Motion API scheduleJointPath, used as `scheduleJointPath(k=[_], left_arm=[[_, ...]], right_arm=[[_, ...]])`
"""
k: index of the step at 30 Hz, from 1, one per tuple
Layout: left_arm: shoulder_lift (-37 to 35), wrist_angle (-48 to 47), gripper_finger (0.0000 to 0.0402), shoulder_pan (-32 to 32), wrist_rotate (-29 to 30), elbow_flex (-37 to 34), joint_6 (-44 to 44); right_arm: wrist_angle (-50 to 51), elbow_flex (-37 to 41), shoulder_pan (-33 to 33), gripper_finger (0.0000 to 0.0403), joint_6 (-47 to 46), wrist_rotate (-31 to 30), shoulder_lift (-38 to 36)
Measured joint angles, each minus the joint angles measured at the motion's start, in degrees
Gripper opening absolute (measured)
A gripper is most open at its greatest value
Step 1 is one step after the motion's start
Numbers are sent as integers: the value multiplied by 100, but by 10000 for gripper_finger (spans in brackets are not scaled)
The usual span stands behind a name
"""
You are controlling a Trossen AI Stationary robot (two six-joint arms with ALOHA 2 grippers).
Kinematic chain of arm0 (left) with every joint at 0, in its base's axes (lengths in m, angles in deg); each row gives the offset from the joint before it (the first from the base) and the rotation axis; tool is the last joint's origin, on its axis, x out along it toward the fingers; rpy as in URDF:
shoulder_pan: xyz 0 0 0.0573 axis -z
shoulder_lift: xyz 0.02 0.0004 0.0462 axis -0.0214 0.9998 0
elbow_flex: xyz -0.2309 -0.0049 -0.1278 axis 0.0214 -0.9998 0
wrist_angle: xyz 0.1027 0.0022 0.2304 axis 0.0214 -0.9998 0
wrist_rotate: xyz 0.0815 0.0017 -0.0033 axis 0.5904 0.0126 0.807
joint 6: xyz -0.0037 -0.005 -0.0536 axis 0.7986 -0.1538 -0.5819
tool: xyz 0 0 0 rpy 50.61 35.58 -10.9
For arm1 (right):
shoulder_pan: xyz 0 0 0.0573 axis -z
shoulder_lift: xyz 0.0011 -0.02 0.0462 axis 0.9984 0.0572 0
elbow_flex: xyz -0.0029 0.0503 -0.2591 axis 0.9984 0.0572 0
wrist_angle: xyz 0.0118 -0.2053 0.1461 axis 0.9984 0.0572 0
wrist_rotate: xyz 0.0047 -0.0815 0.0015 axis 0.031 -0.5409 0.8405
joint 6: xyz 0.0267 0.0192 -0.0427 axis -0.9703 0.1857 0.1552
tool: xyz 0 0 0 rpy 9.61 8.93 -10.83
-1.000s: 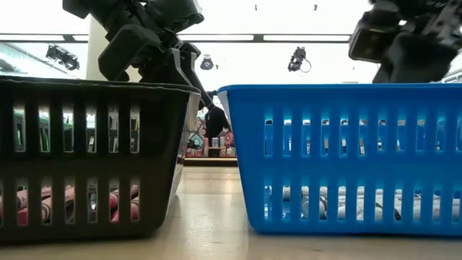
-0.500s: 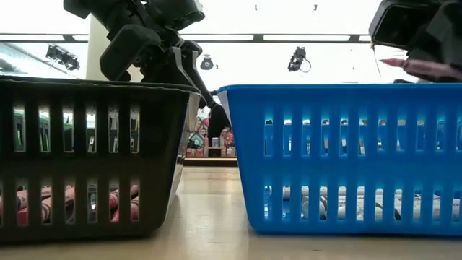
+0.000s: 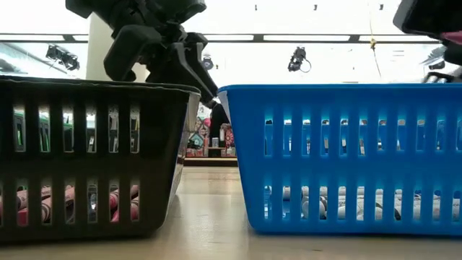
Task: Sort crayons
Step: Put the pink crayon into the black bin
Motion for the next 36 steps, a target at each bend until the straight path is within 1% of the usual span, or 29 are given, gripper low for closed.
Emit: scheduleJointPath(k=[2, 5, 8, 12, 16, 22, 27, 29, 32, 36], left_arm=[[0, 93, 160, 7, -24, 0, 26], [0, 375, 160, -3, -533, 0, 18], [0, 930, 160, -48, -942, 0, 13], [0, 1838, 160, -126, -1087, 0, -17], [0, 2566, 160, -192, -1100, 0, -59], [0, 3182, 160, -232, -1104, 2, -84], [0, 3884, 160, -278, -1102, 2, -705], [0, 4062, 160, -304, -979, 2, -860], [0, 4301, 160, -332, -594, 2, -888], [0, 4556, 163, -429, -529, 2, -895]], right_arm=[[-107, 0, 7, 32, 66, -170, 0], [-282, 0, 99, 32, 321, -415, 2], [-475, 0, 207, 32, 737, -767, 2], [-814, -1, 351, 32, 1478, -1264, 2], [-1227, -1, 472, 32, 2363, -1946, 4], [-2092, -2, 710, 32, 3604, -2826, 4], [-2604, -2, 828, 32, 4578, -3420, 7], [-2800, -2, 834, 32, 4965, -3701, 7], [-3089, -2, 834, 32, 5490, -3959, 7], [-3428, -2, 846, 32, 5988, -4218, 7]])
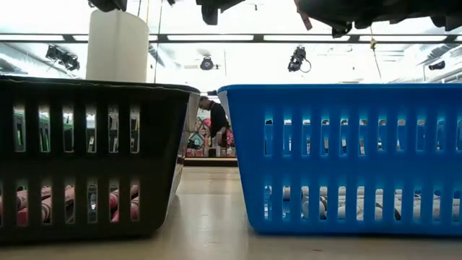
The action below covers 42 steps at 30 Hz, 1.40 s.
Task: Sort crayons
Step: Put the pink crayon into the black bin
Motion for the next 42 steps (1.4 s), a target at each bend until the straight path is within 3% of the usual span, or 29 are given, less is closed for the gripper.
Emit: scheduleJointPath(k=[10, 15, 21, 31, 42], left_arm=[[410, 696, 241, -227, 31, 2, -456], [871, 1538, 244, -215, 37, 2, -20], [1145, 2286, 229, -215, 50, 11, 337], [1561, 2281, 190, -279, -11, 605, 587], [1746, 2257, 87, -316, -11, 796, 614]], right_arm=[[-369, 0, 172, 32, 378, -142, 2], [-461, 0, 258, 32, 403, -149, 7], [-531, 0, 344, 32, 406, -149, 7], [-471, 0, 357, 32, 377, -143, 7], [-381, 0, 357, 32, 362, -143, 7]])
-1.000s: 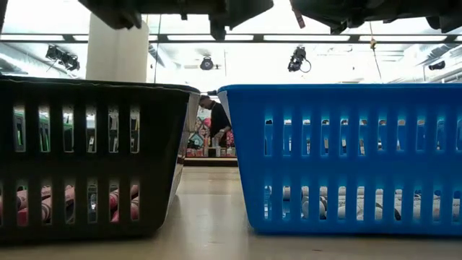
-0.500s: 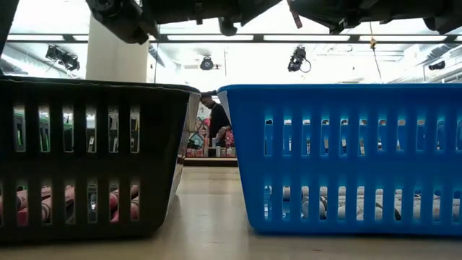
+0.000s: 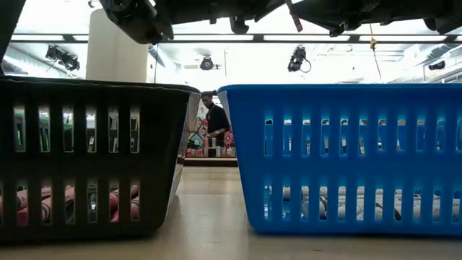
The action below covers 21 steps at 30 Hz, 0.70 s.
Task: Sort crayons
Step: Put the pink crayon into the black bin
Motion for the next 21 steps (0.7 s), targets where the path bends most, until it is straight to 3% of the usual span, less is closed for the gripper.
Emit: scheduleJointPath(k=[6, 15, 21], left_arm=[[-6, -71, 19, 0, 0, 0, 2], [-87, -614, 35, 7, 2, -7, -71], [-426, -1726, 27, 181, -151, -42, -501]], right_arm=[[25, 0, -1, 42, -7, 1, 0], [95, 0, -17, 123, -379, -4, -2], [826, 0, -39, 156, -877, 1, -24]])
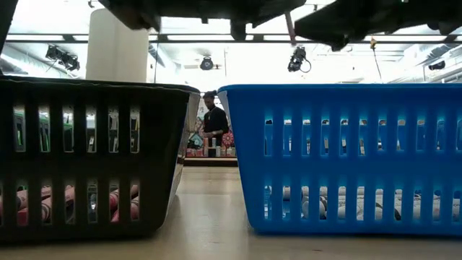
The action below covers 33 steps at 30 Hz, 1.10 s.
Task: Sort crayons
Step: Put the pink crayon into the black bin
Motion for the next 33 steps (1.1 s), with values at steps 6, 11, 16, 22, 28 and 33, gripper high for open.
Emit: scheduleJointPath(k=[6, 11, 16, 22, 28, 33], left_arm=[[-260, -1614, 35, 400, -64, 4, -438], [-460, -3020, 35, 730, -327, 2, -902], [-757, -3981, 34, 892, -894, 2, -1598], [-1019, -5078, 34, 1211, -1415, 4, -1197], [-884, -5900, 34, 1624, -1567, 3, -389], [-639, -5875, 34, 1798, -1566, 2, -178]], right_arm=[[755, 0, 4, 155, -636, 45, -2], [1305, 0, -13, 155, -1100, 61, -2], [1564, 0, -13, 154, -1355, -67, -1], [1572, 0, -15, 154, -1383, -168, 0], [1733, 0, -15, 154, -1849, 189, 13], [2230, 0, -16, 154, -2536, 749, 20]])
